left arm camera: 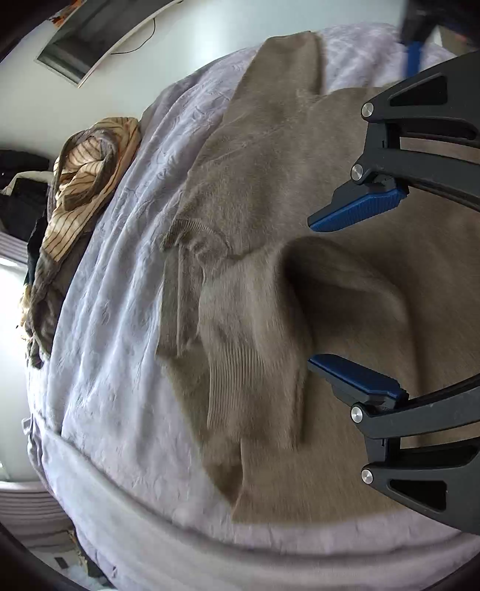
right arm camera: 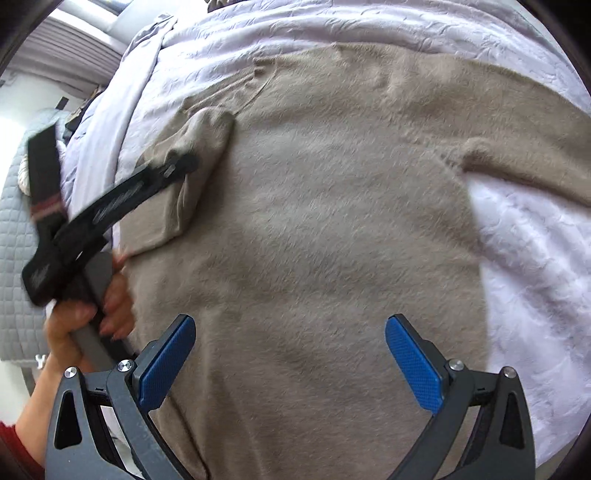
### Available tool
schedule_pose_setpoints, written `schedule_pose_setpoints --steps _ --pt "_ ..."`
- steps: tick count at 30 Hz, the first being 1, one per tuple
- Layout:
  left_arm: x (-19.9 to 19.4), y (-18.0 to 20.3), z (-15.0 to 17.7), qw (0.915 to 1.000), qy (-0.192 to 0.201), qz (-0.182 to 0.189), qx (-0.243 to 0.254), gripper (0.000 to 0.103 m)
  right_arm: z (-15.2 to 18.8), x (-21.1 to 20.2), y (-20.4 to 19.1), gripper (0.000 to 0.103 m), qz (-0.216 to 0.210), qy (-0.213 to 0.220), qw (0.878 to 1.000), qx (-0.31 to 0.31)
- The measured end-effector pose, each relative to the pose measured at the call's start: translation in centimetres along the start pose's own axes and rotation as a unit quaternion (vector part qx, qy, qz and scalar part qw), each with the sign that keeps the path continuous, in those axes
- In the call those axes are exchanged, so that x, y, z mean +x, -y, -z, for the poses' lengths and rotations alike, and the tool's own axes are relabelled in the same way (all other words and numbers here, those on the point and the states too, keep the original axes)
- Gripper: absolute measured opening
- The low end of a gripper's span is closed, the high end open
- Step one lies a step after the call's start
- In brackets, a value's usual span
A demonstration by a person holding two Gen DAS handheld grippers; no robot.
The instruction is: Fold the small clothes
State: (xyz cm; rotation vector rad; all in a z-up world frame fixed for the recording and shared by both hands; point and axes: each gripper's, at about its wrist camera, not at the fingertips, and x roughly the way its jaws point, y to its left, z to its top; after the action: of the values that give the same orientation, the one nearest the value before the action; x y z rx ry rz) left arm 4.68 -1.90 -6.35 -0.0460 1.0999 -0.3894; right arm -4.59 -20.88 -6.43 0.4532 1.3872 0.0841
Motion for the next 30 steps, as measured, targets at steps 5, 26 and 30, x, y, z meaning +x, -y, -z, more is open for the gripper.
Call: schedule_pose_setpoints --steps 5,26,30 --pt "-4.2 -6.3 -0.9 0.9982 0.036 -0.035 -0.034 0.076 -3.0 -0.3 -2.7 0.103 0.041 0.036 0.996 -0.068" --pt "4.1 -19.2 -3.1 0.9848 -0.066 -0.017 -0.160 0.011 -13.3 5.7 -14.5 0.020 0.089 0.173 0.942 -0.274" --pt "4.1 -19.8 -2.9 0.9853 -0.067 -0.006 -0.157 0.011 -14.4 3.6 -2.0 0.038 -0.078 0.177 0.981 0.025"
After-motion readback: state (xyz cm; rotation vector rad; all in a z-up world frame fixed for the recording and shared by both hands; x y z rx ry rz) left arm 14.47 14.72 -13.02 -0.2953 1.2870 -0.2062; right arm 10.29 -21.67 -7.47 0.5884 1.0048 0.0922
